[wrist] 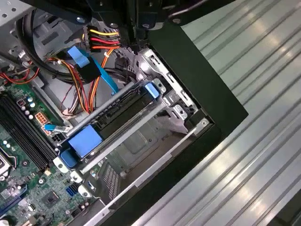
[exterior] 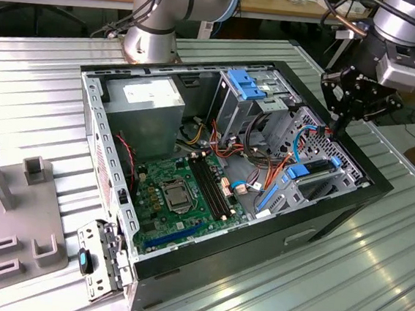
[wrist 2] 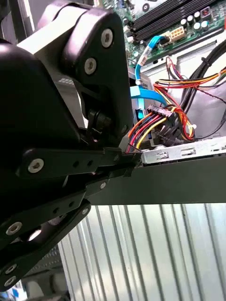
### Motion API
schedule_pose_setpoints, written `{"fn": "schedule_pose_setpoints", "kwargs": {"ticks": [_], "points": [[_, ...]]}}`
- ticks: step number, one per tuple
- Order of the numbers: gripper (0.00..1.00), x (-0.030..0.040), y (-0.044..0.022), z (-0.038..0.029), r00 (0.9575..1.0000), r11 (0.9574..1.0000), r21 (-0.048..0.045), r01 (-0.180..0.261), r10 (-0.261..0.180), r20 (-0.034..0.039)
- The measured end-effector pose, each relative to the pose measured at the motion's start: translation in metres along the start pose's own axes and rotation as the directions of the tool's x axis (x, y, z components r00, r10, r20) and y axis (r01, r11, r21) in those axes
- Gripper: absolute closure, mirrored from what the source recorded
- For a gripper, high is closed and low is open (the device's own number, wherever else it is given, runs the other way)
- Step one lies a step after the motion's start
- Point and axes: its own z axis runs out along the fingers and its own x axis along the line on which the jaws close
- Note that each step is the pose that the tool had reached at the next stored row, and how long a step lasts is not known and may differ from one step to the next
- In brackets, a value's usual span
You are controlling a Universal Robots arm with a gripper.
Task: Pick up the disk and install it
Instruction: 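Insert the first disk wire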
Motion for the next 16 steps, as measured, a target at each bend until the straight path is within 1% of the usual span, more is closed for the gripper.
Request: {"fn": "schedule_pose_setpoints", "kwargs": {"ticks": [2,4,5,7,9,12,16], "points": [[0.84,0.0000,0.0000,0.0004,0.9994,0.9994,-0.0051,-0.035,0.035,-0.0012],[0.84,0.0000,0.0000,0.0007,0.9974,0.9974,-0.0104,-0.072,0.072,-0.0027],[0.84,-0.0001,0.0000,0.0010,0.9945,0.9944,-0.0151,-0.105,0.105,-0.0043],[0.84,-0.0001,0.0000,0.0012,0.9898,0.9896,-0.0203,-0.143,0.142,-0.0062],[0.84,-0.0001,0.0000,0.0015,0.9817,0.9813,-0.0270,-0.191,0.190,-0.0091],[0.84,-0.0002,0.0000,0.0018,0.9736,0.9731,-0.0322,-0.228,0.228,-0.0117],[0.84,-0.0002,0.0000,0.0021,0.9581,0.9573,-0.0400,-0.286,0.286,-0.0160]]}}
